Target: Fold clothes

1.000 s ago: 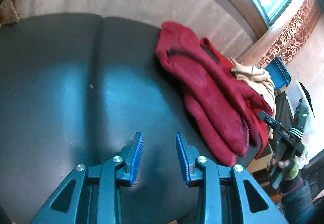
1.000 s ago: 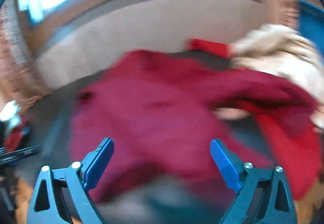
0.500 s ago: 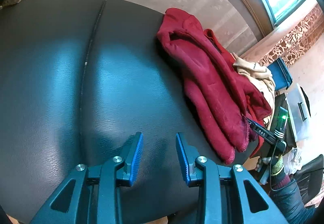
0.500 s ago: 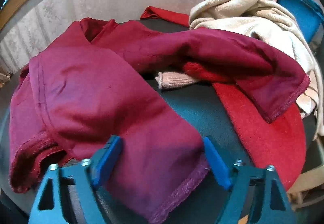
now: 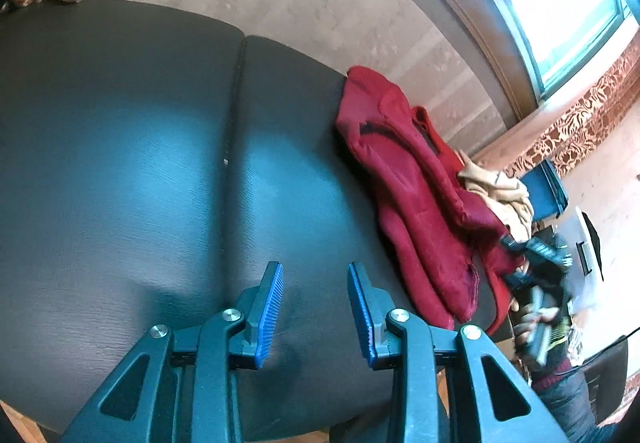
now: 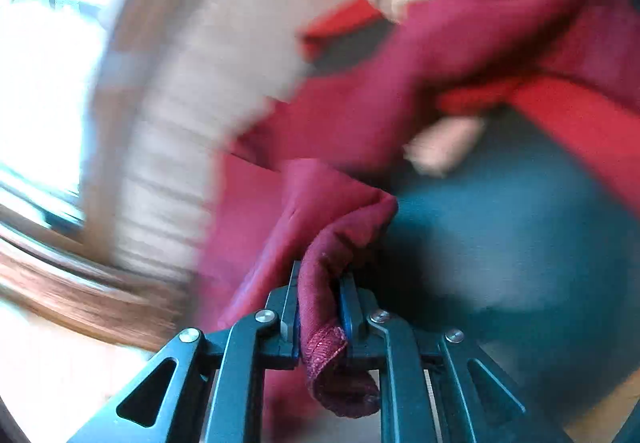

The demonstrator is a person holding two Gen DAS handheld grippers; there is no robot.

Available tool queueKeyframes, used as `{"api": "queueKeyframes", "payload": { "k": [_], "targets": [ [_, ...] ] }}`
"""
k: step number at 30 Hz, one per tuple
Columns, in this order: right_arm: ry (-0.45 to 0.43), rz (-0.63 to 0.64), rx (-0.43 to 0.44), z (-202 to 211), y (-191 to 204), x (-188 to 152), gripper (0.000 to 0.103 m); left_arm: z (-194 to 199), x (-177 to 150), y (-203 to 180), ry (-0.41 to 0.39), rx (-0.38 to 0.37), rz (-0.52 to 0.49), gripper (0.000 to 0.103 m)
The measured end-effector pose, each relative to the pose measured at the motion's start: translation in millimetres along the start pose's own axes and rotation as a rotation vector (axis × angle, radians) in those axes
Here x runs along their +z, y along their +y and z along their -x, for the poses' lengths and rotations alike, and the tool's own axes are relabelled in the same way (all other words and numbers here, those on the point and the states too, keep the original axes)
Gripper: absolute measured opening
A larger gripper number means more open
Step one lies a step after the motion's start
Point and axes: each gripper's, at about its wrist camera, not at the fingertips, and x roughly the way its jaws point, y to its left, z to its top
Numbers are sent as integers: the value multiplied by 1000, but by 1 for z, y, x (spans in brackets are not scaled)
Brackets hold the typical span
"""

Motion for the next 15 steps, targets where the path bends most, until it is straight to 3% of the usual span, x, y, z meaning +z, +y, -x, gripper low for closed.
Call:
{"api": "queueKeyframes", "payload": {
  "k": [2, 4, 6, 9, 11, 12, 13, 15],
  "targets": [
    [25, 32, 121, -14, 32, -6, 15, 3, -1, 2, -27, -2, 13, 33],
    [104, 123, 231, -49, 85, -29, 15, 6, -1, 2, -51, -6, 25, 33],
    [196, 197, 309, -87, 129, -56, 15, 8, -3, -1, -71, -13, 39, 33],
    [325, 257, 351, -140, 163, -104, 19, 13, -6, -1, -84, -12, 53, 33],
    [415, 257, 349, -166, 169, -135, 37, 18, -10, 3, -96, 6, 57, 34],
    [447, 262, 339, -175, 169, -148, 57, 20, -12, 6, -105, 17, 61, 34],
    [462, 265, 340, -177, 167, -156, 69, 22, -13, 10, -114, 26, 74, 34],
    [487, 267, 340, -176, 162, -164, 72, 23, -13, 19, -123, 45, 113, 34]
  ]
}}
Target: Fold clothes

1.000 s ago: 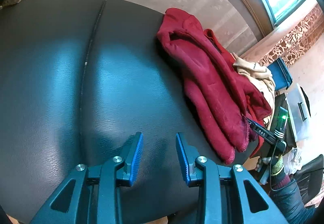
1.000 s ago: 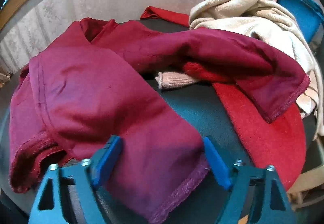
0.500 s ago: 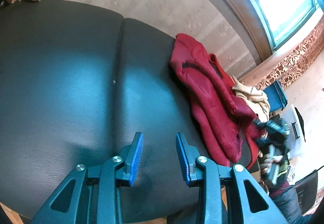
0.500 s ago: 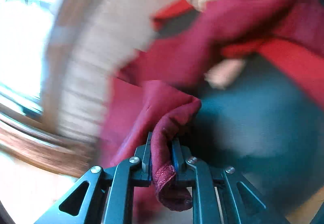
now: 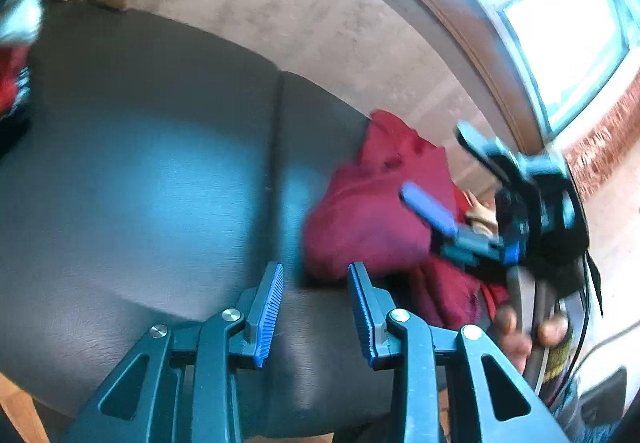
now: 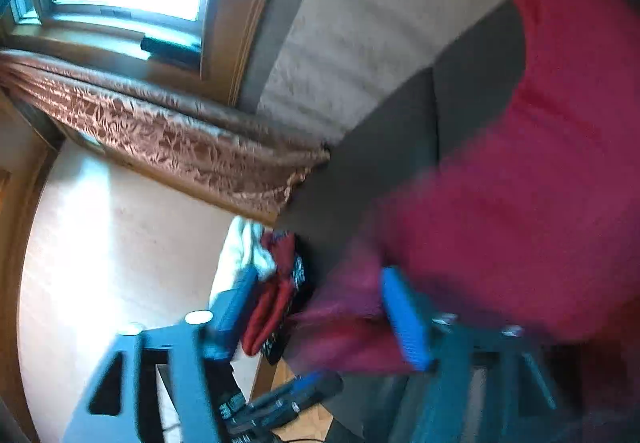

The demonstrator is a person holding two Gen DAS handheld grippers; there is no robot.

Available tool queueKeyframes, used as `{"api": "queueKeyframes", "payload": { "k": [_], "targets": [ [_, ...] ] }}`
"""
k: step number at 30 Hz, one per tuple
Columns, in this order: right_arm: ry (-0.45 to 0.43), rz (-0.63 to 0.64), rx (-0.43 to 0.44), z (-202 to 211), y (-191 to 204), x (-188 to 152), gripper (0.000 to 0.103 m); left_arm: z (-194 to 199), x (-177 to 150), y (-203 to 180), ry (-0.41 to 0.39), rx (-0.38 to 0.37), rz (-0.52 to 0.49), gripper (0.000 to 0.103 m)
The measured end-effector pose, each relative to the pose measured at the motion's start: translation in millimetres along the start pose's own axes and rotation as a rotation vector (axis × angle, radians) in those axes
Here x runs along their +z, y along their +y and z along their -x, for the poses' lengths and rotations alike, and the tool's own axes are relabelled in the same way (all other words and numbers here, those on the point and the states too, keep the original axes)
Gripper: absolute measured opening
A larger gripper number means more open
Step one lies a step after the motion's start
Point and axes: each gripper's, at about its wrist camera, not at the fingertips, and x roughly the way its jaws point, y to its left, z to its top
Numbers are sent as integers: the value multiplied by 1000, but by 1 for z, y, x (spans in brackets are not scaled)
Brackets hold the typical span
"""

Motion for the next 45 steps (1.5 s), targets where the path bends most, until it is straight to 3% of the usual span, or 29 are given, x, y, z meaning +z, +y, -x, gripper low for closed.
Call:
{"api": "queueKeyframes", "payload": {
  "k": [3, 5, 7, 10, 14, 18, 21, 24, 27, 29, 30, 31, 32, 34, 38, 43, 45],
  "targets": [
    [-20, 24, -46, 23, -18, 4, 72, -1, 2, 6, -4, 18, 27, 34],
    [-65, 20, -81, 48, -30, 3, 74, -8, 3, -1, 26, -23, 19, 35],
    [-140, -1, -128, 87, -48, -2, 80, -22, 2, -16, 59, -44, -8, 38],
    [-247, -46, -225, 143, -70, -11, 81, -47, 0, -41, 103, -55, -61, 40],
    [-319, -113, -299, 191, -96, -25, 83, -65, 9, -67, 69, 27, -179, 44],
    [-380, -124, -339, 212, -105, -31, 84, -89, 18, -86, 125, 90, -303, 47],
    [-388, -114, -341, 207, -101, -23, 84, -113, 12, -115, 163, 92, -450, 50],
    [-384, -92, -346, 201, -97, -17, 84, -146, -2, -125, 221, 175, -555, 51],
    [-374, -73, -360, 198, -99, -16, 84, -149, -18, -130, 135, 222, -680, 53],
    [-376, -82, -371, 199, -104, -16, 84, -146, -20, -123, 100, 200, -662, 50],
    [-376, -86, -373, 201, -109, -18, 84, -144, -17, -118, 89, 199, -636, 34],
    [-377, -88, -380, 202, -112, -18, 84, -140, -7, -111, 87, 200, -587, 9],
    [-378, -90, -388, 203, -114, -19, 84, -136, 4, -102, 83, 191, -531, 5],
    [-381, -94, -400, 204, -116, -19, 84, -125, 27, -85, 63, 181, -434, 5],
    [-386, -76, -418, 206, -114, -19, 84, -85, 82, -54, -52, 227, -323, 4],
    [-382, -50, -419, 202, -107, -16, 84, -24, 164, -17, -240, 367, -199, 4],
    [-370, -47, -420, 200, -106, -16, 84, -16, 198, 2, -248, 436, -158, 4]
  ]
}}
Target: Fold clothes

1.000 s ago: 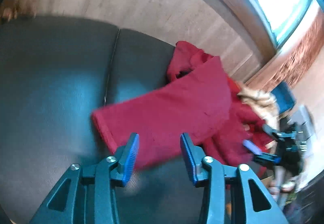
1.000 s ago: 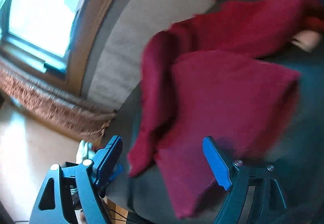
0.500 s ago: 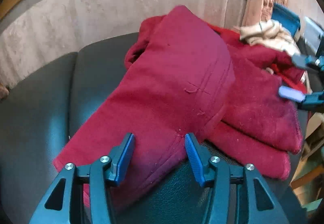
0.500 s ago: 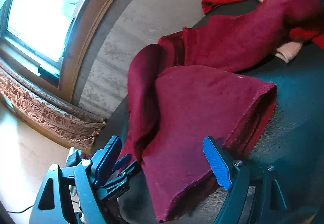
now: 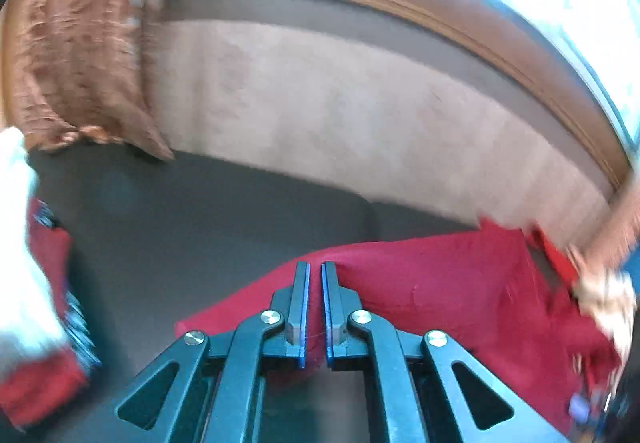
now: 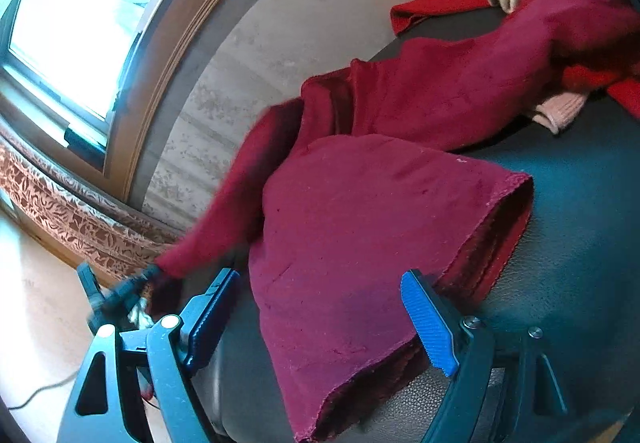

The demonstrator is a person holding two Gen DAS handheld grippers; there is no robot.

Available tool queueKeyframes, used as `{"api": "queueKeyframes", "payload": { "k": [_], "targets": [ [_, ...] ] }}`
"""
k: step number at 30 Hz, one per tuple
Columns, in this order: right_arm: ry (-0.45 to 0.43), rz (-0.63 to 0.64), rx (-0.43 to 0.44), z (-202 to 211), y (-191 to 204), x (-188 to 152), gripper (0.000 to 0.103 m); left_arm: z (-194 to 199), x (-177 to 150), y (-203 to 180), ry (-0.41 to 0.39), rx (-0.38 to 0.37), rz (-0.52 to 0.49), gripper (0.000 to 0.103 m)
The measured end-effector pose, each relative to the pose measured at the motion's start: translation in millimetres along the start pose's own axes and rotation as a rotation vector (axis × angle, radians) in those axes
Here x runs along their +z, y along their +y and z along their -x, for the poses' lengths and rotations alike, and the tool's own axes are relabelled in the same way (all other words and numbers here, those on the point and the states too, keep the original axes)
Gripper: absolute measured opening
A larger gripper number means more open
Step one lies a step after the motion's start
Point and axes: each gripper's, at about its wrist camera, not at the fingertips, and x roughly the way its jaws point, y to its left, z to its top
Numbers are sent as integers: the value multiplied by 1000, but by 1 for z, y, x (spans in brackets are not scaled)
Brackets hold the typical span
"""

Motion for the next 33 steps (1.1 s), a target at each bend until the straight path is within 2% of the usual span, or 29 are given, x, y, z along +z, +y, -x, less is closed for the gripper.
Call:
{"api": "queueKeyframes", "payload": {
  "k": [3, 5, 7, 8, 10, 12, 14, 17, 21, 23, 25, 28, 33],
  "targets": [
    [5, 8, -13, -1, 4, -1, 84, -21, 40, 29, 30, 119, 15, 5],
    [4, 14, -22, -1, 7, 0, 84, -35, 62, 48, 55, 188, 41, 9],
    [5, 21, -34, 0, 9, 0, 85, -53, 66, 67, 102, 207, 139, 20],
    [8, 23, -38, 0, 10, 0, 85, -60, 64, 79, 138, 195, 212, 22],
    [15, 27, -49, 0, 10, 0, 86, -60, 54, 97, 161, 172, 330, 24],
    [16, 25, -60, 0, 10, 0, 86, -50, 38, 94, 141, 108, 357, 24],
    [19, 16, -71, -1, 9, 1, 86, -36, 10, 60, 165, -62, 306, 25],
    [21, -2, -69, -2, 9, 2, 86, -32, -36, -9, 257, -335, 197, 27],
    [22, -8, -63, -1, 11, -1, 88, -43, -105, -102, 401, -586, 86, 27],
    [20, -10, -59, 2, 11, -4, 88, -54, -138, -142, 471, -697, 85, 28],
    [16, -17, -52, 5, 10, -6, 89, -68, -163, -164, 531, -756, 142, 35],
    [12, -29, -43, 8, 5, -9, 89, -78, -181, -176, 543, -760, 202, 36],
    [13, -59, -32, 7, -6, -13, 90, -88, -173, -181, 513, -770, 323, 46]
  ]
}}
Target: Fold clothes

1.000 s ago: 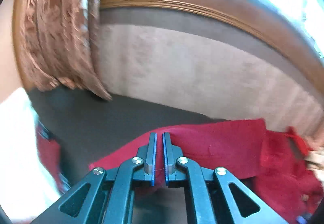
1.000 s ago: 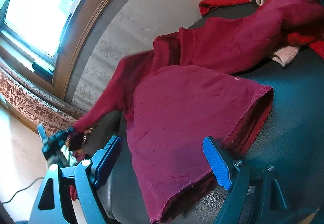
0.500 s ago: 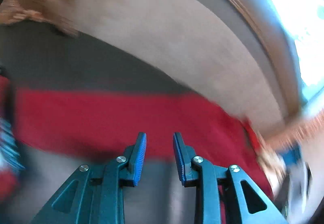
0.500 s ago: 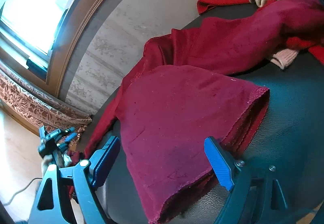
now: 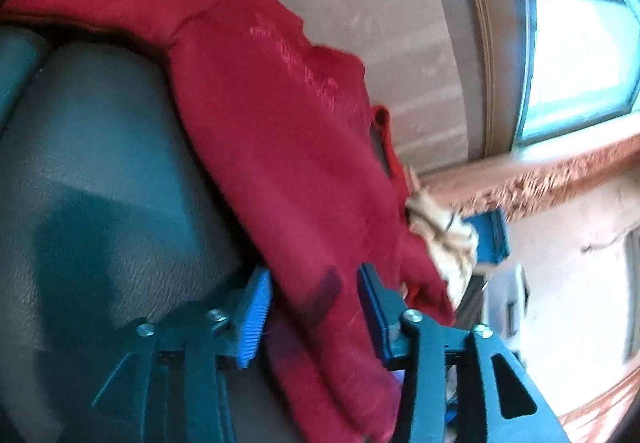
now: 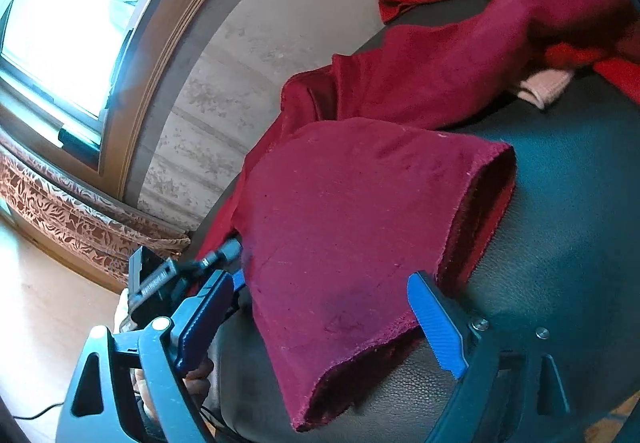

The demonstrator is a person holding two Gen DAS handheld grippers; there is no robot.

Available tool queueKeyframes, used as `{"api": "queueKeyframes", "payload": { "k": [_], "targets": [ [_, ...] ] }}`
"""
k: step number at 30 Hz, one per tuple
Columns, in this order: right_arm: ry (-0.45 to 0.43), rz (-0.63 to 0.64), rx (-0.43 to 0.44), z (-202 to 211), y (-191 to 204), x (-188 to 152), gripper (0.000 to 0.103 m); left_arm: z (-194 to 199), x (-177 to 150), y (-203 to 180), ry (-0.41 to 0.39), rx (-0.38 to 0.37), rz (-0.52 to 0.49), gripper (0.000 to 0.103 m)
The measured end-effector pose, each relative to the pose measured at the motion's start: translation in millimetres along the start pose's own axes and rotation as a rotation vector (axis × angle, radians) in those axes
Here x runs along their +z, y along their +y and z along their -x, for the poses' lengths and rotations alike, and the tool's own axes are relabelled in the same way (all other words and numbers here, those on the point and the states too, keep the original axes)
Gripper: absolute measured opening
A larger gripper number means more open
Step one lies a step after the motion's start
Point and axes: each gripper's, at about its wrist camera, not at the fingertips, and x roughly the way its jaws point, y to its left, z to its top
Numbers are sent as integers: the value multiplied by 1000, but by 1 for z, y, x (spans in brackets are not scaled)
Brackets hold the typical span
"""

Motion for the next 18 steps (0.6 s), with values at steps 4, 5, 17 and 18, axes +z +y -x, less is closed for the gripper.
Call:
{"api": "queueKeyframes", "payload": {
  "k": [4, 5, 17, 18],
  "targets": [
    [-6, -5, 10, -1, -4, -1, 90, -6, 10, -22, -14, 65, -84, 27],
    [-9, -2, 10, -1, -4, -1, 90, -4, 10, -29, -15, 77, -119, 15],
    [-38, -55, 30, 27, -10, 1, 94, 159, 55, -8, -197, -17, -59, 5],
    [-30, -57, 28, 26, -10, -1, 94, 171, 58, 4, -207, 26, -34, 5]
  ]
}}
